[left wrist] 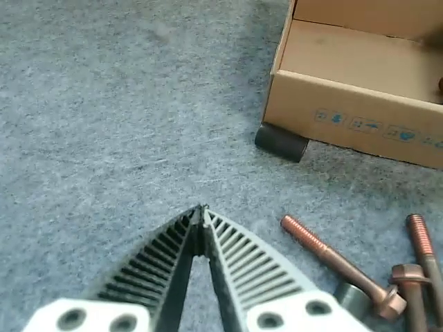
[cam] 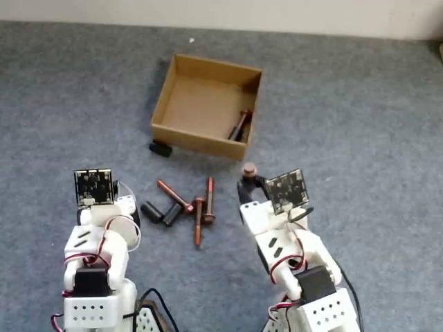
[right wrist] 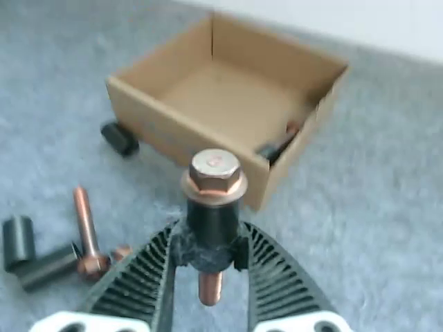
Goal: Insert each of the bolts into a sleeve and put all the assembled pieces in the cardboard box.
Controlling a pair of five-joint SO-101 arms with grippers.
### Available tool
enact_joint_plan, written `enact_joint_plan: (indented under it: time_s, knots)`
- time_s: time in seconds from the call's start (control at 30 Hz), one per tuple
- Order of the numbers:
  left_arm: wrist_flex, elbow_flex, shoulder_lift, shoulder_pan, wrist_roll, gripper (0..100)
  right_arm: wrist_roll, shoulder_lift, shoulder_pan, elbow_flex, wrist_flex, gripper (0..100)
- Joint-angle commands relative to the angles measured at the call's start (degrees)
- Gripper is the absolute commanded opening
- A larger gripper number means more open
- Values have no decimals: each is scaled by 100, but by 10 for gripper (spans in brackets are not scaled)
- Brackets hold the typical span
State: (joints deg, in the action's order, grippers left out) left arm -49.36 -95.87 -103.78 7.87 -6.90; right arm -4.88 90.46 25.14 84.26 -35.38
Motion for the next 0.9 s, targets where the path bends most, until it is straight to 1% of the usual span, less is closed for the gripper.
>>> enact_joint_plan:
  time_s: [0.0,0.13,0.3,0.43,0.53,0.63,0.7,0.87]
  knots:
    - [70,-127,-31,31,79,6,-35,-840,-92,-989,303,5]
    - [70,-127,-31,31,79,7,-35,-2378,-92,-1789,1068,5]
    - [-35,-127,-31,22,88,7,-35,-4321,-101,-2615,2651,5]
    - [-35,-127,-31,22,88,7,-35,-5807,-321,-3125,3873,5]
    - [-35,-127,-31,22,88,7,-35,-6800,-523,-3547,4541,5]
    - [-35,-127,-31,22,88,7,-35,-7670,-620,-3899,4857,5]
    - [-35,-127,-31,22,88,7,-35,-8110,-620,-4066,4892,5]
    - [-35,-127,-31,22,88,7,-9,-8681,-611,-4242,4884,6]
